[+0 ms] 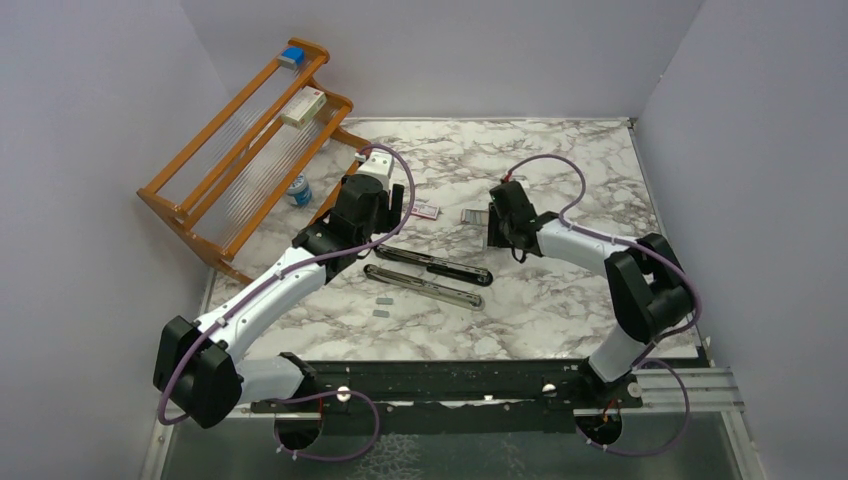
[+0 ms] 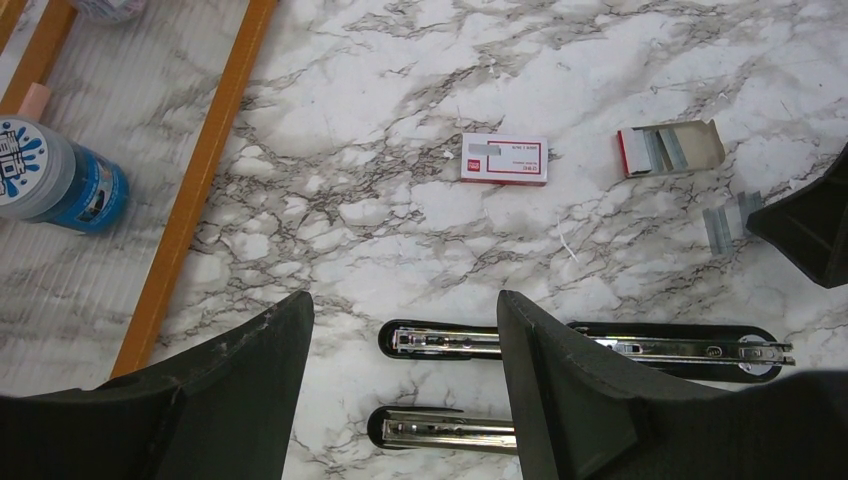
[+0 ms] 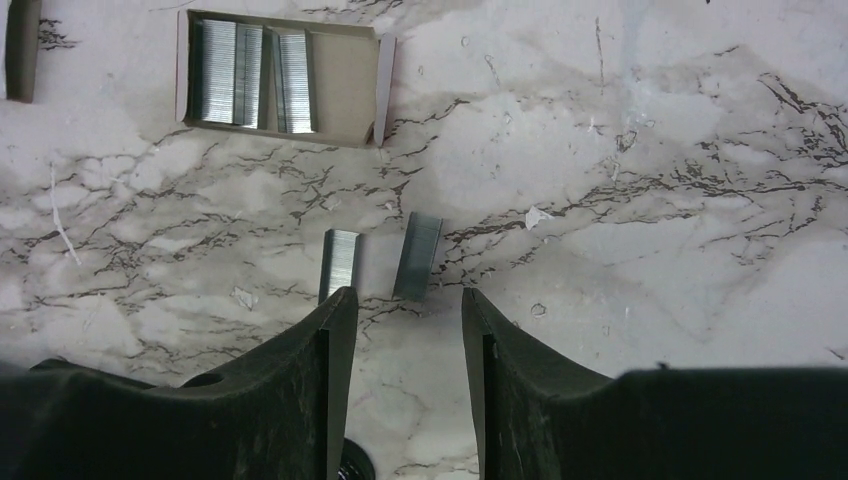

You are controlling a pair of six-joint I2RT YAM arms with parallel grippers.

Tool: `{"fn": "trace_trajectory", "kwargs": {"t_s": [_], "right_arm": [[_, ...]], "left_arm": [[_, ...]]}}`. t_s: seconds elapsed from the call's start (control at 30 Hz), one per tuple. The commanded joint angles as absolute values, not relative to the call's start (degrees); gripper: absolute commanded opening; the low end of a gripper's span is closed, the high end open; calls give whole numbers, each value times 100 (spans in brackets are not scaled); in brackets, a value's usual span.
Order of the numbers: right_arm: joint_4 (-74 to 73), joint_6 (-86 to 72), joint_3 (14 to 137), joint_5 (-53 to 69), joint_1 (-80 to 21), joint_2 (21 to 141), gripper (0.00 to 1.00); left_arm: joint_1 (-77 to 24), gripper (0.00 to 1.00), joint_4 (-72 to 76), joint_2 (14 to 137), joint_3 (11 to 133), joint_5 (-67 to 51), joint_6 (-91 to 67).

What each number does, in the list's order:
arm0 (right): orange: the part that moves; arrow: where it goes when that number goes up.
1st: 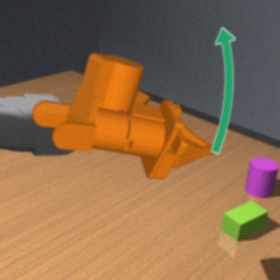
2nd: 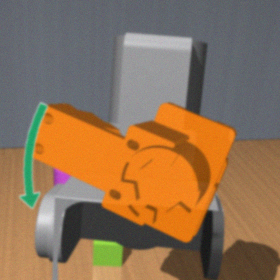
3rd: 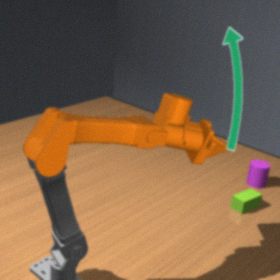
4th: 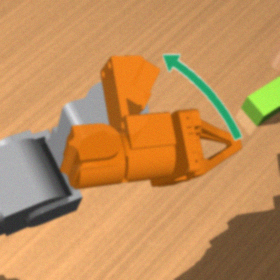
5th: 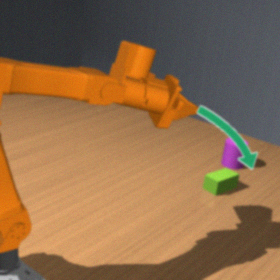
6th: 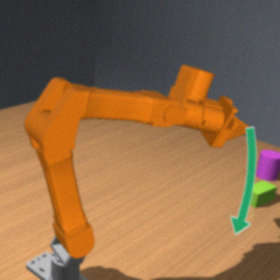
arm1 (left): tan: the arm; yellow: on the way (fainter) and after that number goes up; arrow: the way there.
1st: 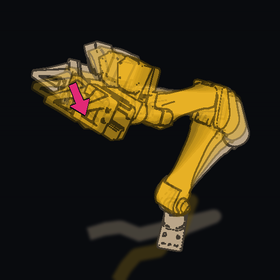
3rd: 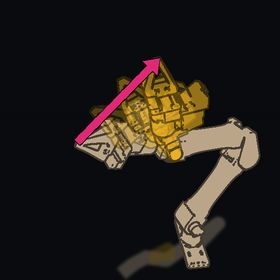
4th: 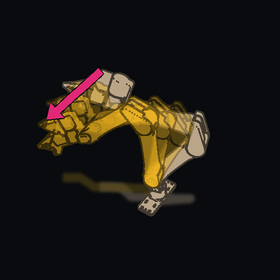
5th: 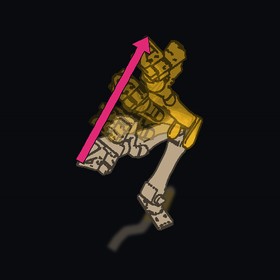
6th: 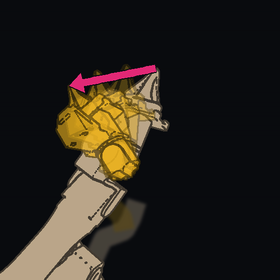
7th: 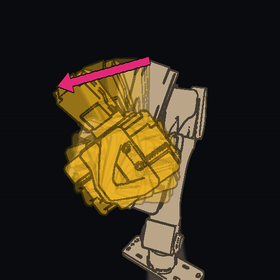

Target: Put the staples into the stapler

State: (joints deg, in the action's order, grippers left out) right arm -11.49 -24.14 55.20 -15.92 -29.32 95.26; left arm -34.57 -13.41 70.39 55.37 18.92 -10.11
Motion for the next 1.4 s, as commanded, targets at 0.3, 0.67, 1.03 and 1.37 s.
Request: {"fn": "trace_trajectory", "kwargs": {"t_s": [0.3,0.67,1.03,1.37], "right_arm": [[-1012,-2404,5868,-1915,-2993,10120,38],[-1394,-2356,5879,-2113,-3065,10267,34],[-1526,-2466,5748,-2146,-3076,10227,29],[-1555,-2592,5654,-2049,-3076,10152,23]], "left_arm": [[-3446,69,-1322,6981,5493,1867,-978],[-3450,67,-1268,6948,5454,1767,-941],[-3450,67,-1250,6893,5416,1782,-907],[-3445,67,-1240,6815,5340,1811,-968]]}}
